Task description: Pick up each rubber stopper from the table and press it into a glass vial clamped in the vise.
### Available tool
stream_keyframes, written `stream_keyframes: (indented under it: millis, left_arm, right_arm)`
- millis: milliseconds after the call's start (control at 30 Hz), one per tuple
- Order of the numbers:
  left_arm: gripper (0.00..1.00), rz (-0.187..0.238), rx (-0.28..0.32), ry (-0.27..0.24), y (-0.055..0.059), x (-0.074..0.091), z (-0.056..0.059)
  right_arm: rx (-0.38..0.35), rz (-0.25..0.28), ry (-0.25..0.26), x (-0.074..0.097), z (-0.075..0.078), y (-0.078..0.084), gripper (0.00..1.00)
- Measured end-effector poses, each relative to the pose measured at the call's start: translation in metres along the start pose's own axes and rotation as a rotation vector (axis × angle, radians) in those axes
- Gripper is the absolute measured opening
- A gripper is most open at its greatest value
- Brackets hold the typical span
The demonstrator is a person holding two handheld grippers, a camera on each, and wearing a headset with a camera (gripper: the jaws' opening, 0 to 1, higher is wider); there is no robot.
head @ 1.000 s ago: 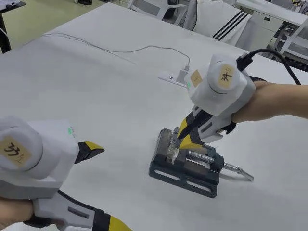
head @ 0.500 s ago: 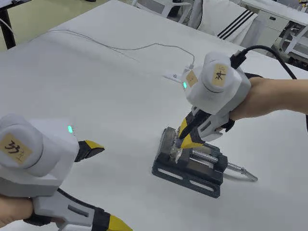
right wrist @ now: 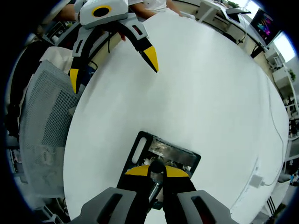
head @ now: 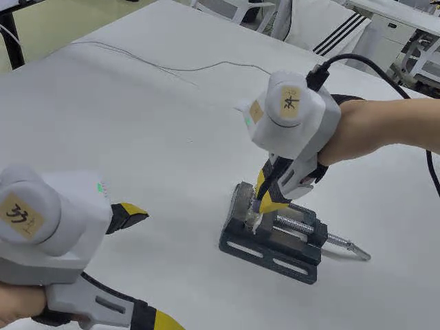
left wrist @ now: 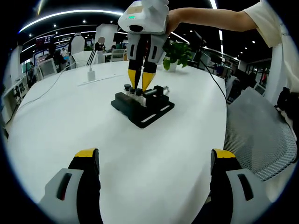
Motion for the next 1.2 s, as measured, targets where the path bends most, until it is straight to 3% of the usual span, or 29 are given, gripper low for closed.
stream_keyframes:
  millis: [533, 1200]
  left_arm:
    - [0.99, -0.009, -0.010, 0.010, 0.0000, -0.0044, 0.0015]
    - [0.98, -0.010, 0.000, 0.003, 0.0024, -0.0013, 0.0003]
  right_arm:
    - [-0.186, -0.006, -0.003, -0.0014, 0.0005, 0.0008, 0.04]
    - [-0.098, 0.011, 0.008, -0.0007, -0.0001, 0.0017, 0.08]
Point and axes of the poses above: the centre of the closed fingertips' face, and the gripper's own axes: x roughly backward along the fingers, z roughly to its right, y roughly out of its underside, the point moved 3 cm from there along x, roughly backward along the fingers, and after that the axes turned 1 degree about -y, right-handed, at the moved point
